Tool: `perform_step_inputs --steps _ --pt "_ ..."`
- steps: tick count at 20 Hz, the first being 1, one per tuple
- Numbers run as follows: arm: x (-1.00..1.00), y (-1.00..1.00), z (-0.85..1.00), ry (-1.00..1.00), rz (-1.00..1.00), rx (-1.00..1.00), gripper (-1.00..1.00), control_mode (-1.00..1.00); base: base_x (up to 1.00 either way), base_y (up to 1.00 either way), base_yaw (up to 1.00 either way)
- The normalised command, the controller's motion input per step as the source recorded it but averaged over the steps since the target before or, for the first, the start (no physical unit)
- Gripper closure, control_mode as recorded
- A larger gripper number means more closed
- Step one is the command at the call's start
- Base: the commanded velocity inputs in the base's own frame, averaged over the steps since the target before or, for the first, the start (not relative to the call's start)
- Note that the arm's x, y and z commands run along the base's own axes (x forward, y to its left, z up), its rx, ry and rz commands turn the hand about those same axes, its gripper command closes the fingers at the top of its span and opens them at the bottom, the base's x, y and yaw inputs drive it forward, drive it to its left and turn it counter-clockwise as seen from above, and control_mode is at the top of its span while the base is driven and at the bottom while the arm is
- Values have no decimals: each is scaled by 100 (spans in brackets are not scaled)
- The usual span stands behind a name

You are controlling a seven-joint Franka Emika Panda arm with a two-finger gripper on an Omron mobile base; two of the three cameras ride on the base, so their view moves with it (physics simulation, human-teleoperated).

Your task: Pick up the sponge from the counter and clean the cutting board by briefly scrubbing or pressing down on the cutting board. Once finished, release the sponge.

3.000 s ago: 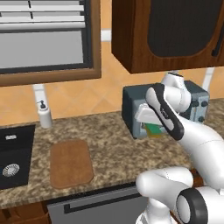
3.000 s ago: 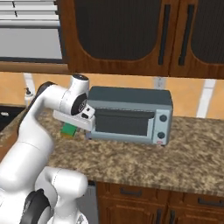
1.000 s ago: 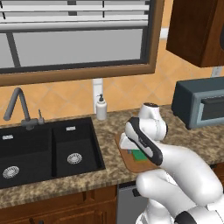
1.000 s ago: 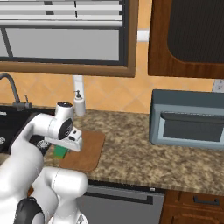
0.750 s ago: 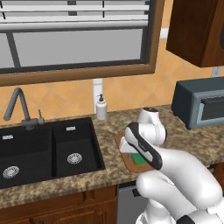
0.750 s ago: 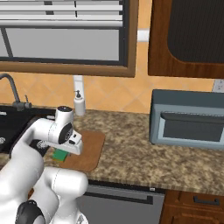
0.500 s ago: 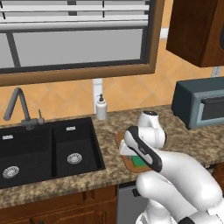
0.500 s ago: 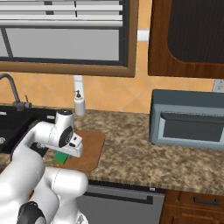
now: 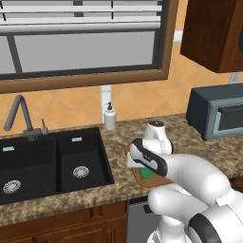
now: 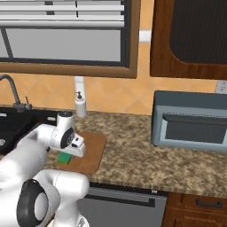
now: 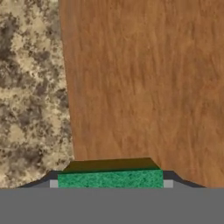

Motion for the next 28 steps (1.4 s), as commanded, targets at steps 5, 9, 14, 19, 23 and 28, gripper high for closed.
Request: perform_step_inputs --steps 5,9,14,19,23,28 --pt "57 0 -22 0 0 -8 100 -100 0 0 0" --pt "62 0 -18 0 0 -6 100 -100 0 0 0" --pt "53 0 -3 0 0 -1 100 -100 0 0 0" --pt "61 0 0 0 0 0 100 -100 0 0 0" --pt "69 0 -1 0 0 -1 100 -100 0 0 0" --pt "75 0 -6 0 0 -2 100 -100 0 0 0"
